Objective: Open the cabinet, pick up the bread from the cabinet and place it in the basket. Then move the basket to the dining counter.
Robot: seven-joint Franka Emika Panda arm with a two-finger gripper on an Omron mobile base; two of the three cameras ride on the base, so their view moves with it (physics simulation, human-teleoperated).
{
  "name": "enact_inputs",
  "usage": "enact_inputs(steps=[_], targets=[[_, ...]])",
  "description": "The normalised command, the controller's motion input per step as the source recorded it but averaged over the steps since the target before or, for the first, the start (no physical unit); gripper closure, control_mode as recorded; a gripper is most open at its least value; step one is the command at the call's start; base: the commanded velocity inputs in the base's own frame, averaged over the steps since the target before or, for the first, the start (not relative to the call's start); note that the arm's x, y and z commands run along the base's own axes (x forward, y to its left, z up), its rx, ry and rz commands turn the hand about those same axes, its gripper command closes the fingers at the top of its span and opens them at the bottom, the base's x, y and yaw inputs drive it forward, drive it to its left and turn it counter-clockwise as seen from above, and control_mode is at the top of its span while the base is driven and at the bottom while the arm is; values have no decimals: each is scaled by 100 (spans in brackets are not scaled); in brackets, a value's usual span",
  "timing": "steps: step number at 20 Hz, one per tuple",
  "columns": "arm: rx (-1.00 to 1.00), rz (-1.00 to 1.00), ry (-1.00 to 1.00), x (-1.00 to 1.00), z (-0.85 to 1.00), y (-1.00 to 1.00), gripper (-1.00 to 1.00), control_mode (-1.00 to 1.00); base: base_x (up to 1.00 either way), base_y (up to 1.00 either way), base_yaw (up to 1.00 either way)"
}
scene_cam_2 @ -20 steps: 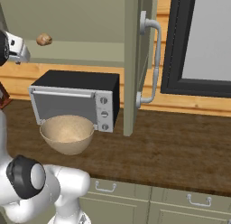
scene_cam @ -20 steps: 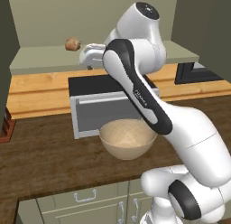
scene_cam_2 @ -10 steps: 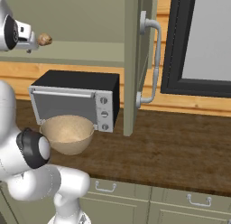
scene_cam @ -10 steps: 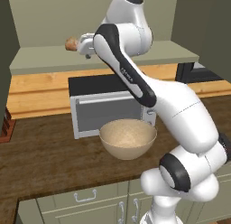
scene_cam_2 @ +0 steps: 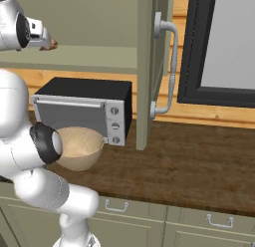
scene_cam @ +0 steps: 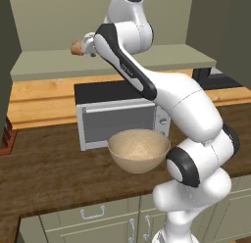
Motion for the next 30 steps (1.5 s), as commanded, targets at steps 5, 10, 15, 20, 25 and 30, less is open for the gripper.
enact_inputs(steps=[5, 10, 15, 20, 25, 30], targets=[[0, 4, -3, 40, -6, 0, -100, -100, 0, 0, 0], [0, 6, -3, 40, -19, 3, -100, -100, 0, 0, 0], [0, 5, -2, 28, -14, 6, -100, -100, 0, 0, 0], [0, 1, 0, 25, 0, 18, -100, -100, 0, 0, 0], [0, 0, -2, 22, 0, 26, -100, -100, 0, 0, 0], [0, 0, -6, 26, 0, 10, -100, -100, 0, 0, 0]])
